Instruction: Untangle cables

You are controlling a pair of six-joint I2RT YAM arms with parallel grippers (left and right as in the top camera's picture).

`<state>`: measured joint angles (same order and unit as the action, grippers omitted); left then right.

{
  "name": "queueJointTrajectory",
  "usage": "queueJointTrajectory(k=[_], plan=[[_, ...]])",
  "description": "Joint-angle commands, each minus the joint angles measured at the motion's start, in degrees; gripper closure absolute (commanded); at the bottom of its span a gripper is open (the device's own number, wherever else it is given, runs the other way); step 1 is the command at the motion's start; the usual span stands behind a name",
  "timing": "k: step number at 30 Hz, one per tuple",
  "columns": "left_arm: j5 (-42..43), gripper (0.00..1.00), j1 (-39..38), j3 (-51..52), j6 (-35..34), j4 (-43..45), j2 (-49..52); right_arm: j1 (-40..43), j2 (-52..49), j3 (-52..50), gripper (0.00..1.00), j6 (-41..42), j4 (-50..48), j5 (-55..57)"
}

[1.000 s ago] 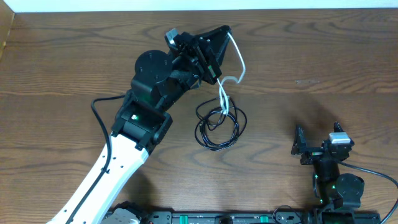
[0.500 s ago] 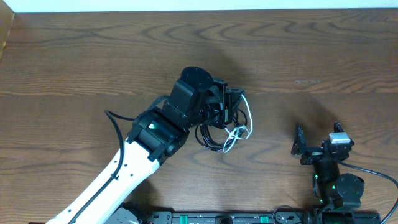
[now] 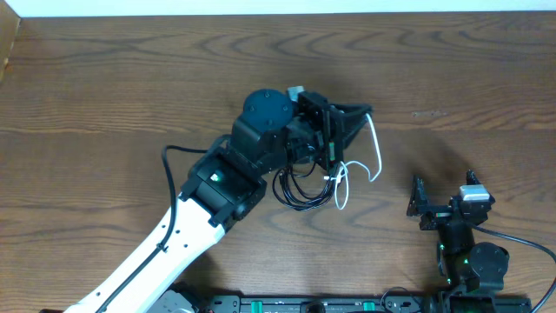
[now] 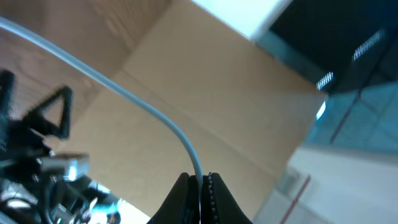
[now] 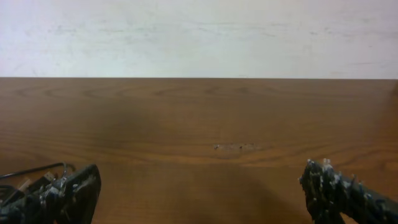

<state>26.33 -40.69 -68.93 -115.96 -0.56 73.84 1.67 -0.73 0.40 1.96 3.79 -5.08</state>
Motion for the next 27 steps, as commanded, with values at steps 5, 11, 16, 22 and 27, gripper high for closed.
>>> queueJointTrajectory(k=[5, 11, 16, 22, 27], plan=[[-2.7, 0.93, 3.5, -0.5, -3.7, 9.4, 0.0, -0.3, 0.0, -0.1, 0.01, 0.1, 0.2, 0.4], [-5.1, 0.93, 6.8, -0.5, -3.7, 8.1, 0.0, -0.3, 0.0, -0.1, 0.01, 0.1, 0.2, 0.4], [-8.4, 0.93, 8.3, -0.5, -3.7, 2.3, 0.0, -0.3, 0.0, -0.1, 0.01, 0.1, 0.2, 0.4], [-9.0, 0.93, 11.8, -0.5, -3.5, -3.5, 0.0, -0.3, 0.0, -0.1, 0.01, 0.1, 0.2, 0.4], [-2.3, 0.92, 12.2, -0.5, -3.7, 6.9, 0.0, -0.3, 0.0, -0.1, 0.01, 0.1, 0.2, 0.4]])
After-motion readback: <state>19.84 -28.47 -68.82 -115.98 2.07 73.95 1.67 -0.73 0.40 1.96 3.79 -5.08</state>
